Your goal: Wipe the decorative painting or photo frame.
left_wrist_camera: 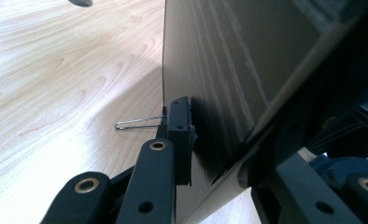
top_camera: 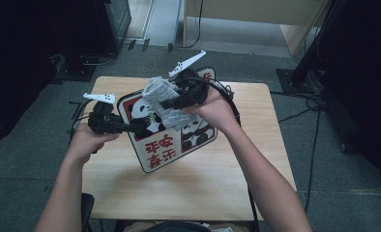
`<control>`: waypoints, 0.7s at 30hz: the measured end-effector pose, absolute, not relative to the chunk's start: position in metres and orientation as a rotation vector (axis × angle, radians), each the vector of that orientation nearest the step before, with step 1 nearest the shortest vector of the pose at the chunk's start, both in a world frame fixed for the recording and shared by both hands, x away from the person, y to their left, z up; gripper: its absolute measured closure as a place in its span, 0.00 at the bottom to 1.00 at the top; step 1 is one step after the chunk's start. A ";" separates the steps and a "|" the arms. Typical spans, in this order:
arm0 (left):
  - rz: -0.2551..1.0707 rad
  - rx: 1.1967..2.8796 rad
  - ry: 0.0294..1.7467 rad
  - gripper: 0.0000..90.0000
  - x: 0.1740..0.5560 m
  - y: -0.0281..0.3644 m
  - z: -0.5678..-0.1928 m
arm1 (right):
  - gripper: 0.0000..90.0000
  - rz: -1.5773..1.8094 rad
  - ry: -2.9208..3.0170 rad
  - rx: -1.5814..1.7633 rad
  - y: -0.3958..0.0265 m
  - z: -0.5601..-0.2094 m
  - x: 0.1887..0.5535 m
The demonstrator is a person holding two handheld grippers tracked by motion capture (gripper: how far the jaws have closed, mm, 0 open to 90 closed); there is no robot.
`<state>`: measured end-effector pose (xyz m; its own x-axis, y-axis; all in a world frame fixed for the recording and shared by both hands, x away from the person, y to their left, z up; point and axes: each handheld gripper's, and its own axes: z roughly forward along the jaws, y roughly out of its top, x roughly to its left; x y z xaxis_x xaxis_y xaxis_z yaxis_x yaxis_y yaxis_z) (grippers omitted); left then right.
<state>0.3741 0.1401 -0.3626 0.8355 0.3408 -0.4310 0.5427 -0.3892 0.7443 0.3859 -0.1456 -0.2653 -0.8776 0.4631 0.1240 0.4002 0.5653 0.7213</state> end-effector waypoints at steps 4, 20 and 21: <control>-0.251 2.017 0.648 0.84 0.374 0.140 -0.363 | 0.73 1.210 2.711 0.751 -0.146 -0.268 0.386; -0.248 2.019 0.639 0.84 0.373 0.139 -0.363 | 0.72 1.204 2.735 0.758 -0.150 -0.292 0.384; -0.248 2.019 0.639 0.84 0.373 0.139 -0.363 | 0.72 1.204 2.735 0.758 -0.150 -0.292 0.384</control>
